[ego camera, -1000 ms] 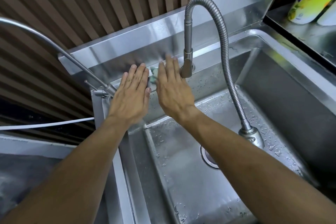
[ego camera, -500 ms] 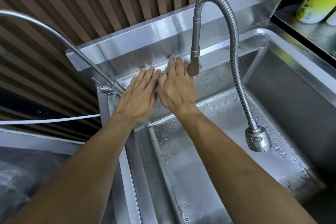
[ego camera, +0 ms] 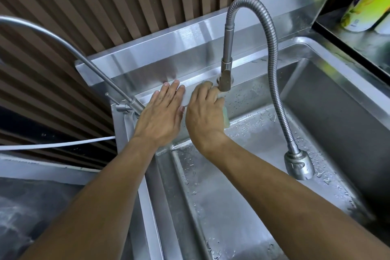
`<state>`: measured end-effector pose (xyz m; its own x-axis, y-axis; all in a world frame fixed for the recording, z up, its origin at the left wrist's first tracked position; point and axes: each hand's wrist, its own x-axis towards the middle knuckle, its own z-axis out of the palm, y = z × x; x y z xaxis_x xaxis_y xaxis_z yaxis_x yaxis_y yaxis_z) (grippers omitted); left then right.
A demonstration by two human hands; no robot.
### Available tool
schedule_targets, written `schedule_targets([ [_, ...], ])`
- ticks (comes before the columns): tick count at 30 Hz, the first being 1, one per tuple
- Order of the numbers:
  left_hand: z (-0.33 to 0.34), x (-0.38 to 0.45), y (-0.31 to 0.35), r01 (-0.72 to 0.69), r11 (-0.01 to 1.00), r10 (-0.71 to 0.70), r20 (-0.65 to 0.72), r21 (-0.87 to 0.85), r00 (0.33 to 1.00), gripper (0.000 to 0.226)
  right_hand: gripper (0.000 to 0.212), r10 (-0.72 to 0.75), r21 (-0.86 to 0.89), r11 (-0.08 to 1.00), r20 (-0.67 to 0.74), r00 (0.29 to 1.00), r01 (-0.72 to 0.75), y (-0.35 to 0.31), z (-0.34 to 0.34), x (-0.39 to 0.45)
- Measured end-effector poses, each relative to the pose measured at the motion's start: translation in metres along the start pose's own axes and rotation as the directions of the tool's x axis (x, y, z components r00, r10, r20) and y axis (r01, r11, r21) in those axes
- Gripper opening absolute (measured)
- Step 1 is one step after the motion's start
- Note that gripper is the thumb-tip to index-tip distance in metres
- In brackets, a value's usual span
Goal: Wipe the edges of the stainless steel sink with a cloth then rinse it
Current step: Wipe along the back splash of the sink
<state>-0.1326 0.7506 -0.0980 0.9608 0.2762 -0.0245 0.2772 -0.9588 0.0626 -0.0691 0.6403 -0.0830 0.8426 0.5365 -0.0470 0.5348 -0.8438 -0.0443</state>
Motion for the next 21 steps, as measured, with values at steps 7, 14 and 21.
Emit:
schedule_targets([
  [7, 0.002, 0.000, 0.003, 0.017, 1.000, -0.016, -0.014, 0.004, 1.000, 0.068, 0.065, -0.129, 0.107, 0.983, -0.153, 0.980, 0.147, 0.025, -0.002, -0.044],
  [14, 0.004, 0.001, 0.003, 0.001, 1.000, -0.001, -0.027, 0.003, 1.000, 0.065, 0.059, -0.058, 0.045, 0.997, -0.020, 0.998, 0.059, 0.011, 0.005, 0.011],
  [21, -0.001, 0.004, 0.004, -0.056, 0.996, 0.059, -0.048, 0.064, 0.997, 0.069, 0.063, -0.119, 0.604, 0.771, -0.178, 0.977, 0.204, 0.103, -0.038, -0.086],
])
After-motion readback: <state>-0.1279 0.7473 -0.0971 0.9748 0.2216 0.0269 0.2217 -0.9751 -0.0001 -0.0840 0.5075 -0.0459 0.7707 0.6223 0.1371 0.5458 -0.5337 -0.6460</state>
